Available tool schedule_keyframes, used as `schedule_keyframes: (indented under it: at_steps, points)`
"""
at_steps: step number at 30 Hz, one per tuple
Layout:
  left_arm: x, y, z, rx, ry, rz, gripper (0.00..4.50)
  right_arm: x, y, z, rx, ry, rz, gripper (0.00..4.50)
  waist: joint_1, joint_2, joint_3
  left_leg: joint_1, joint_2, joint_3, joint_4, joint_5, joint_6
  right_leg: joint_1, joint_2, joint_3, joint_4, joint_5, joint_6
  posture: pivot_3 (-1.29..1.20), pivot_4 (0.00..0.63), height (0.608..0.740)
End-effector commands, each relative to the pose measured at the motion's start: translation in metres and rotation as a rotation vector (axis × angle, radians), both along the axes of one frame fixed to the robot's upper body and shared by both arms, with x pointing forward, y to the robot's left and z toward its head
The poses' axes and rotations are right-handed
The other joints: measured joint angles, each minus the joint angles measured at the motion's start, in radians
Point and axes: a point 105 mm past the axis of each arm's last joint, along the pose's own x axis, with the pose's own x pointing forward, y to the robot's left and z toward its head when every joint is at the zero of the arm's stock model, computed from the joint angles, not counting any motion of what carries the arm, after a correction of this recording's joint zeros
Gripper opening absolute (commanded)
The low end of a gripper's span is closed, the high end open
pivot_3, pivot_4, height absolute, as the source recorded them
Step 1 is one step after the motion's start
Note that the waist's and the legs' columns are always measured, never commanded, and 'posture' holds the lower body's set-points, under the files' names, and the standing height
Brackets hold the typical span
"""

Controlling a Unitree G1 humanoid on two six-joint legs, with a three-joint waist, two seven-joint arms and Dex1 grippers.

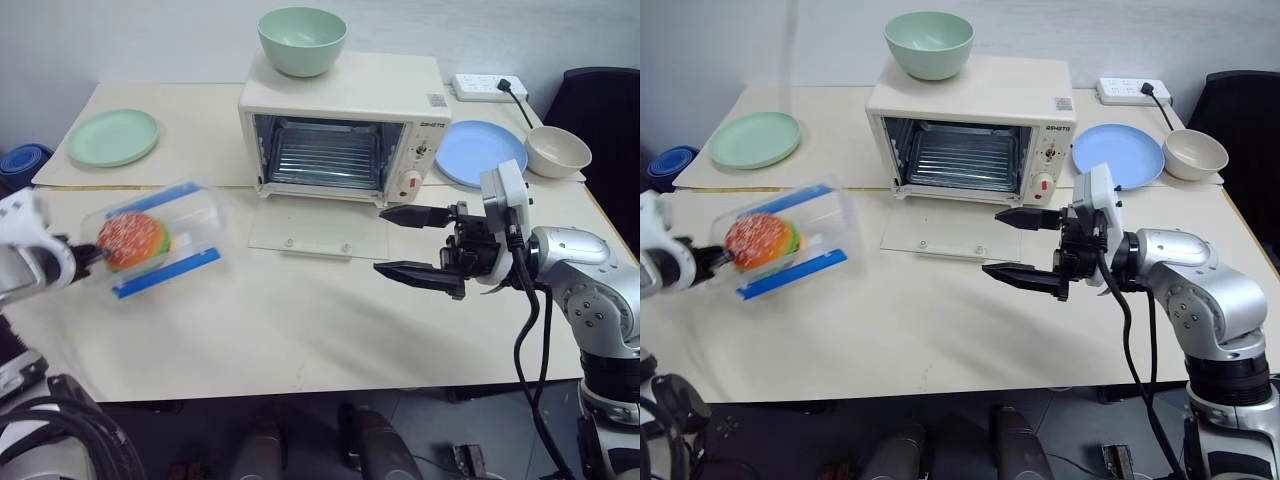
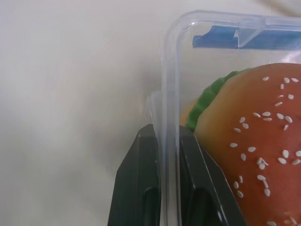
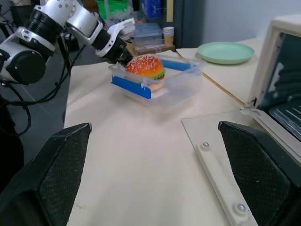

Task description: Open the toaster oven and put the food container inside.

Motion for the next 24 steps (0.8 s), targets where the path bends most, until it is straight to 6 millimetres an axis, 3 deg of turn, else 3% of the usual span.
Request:
schedule_keyframes:
  at_steps: [1, 5, 11, 20, 24]
  points:
    - [0.025, -0.027, 0.035, 0.054, -0.096, -0.114, 0.06, -0.005, -0.010, 0.010, 0.011, -0.050, -0.051, 4.50, 0.000, 0.000, 0.000, -0.001, 0.000, 0.000, 0.000, 0.000, 0.000, 0.000, 0.000, 0.000, -0.001, 0.000, 0.000, 0.00, 0.150, 0.740]
    - [0.053, -0.070, 0.045, 0.097, -0.098, -0.242, 0.06, -0.008, -0.016, 0.006, 0.018, -0.044, -0.097, 4.50, 0.000, 0.000, 0.000, -0.002, -0.001, 0.000, -0.002, 0.000, 0.000, 0.000, 0.000, -0.001, -0.002, 0.000, 0.001, 0.00, 0.150, 0.740]
    - [0.089, -0.137, 0.039, 0.165, -0.080, -0.402, 0.06, -0.011, -0.023, 0.002, 0.033, -0.044, -0.167, 4.50, 0.000, 0.000, 0.000, -0.001, -0.001, 0.002, -0.003, 0.000, 0.001, 0.000, 0.000, -0.002, -0.002, 0.001, 0.002, 0.00, 0.150, 0.740]
    - [0.109, -0.173, 0.028, 0.174, -0.089, -0.438, 0.06, -0.015, -0.030, -0.005, 0.044, -0.032, -0.244, 4.50, 0.001, 0.000, 0.000, 0.001, -0.002, 0.005, -0.002, 0.001, 0.003, -0.001, 0.001, -0.004, 0.000, 0.002, 0.004, 0.00, 0.150, 0.740]
    - [0.110, -0.178, 0.028, 0.144, -0.102, -0.449, 1.31, -0.014, -0.032, -0.006, 0.044, -0.029, -0.261, 4.50, 0.003, 0.001, 0.000, 0.001, -0.004, 0.005, 0.000, 0.003, 0.005, 0.001, -0.001, -0.003, 0.001, 0.003, 0.007, 0.00, 0.150, 0.740]
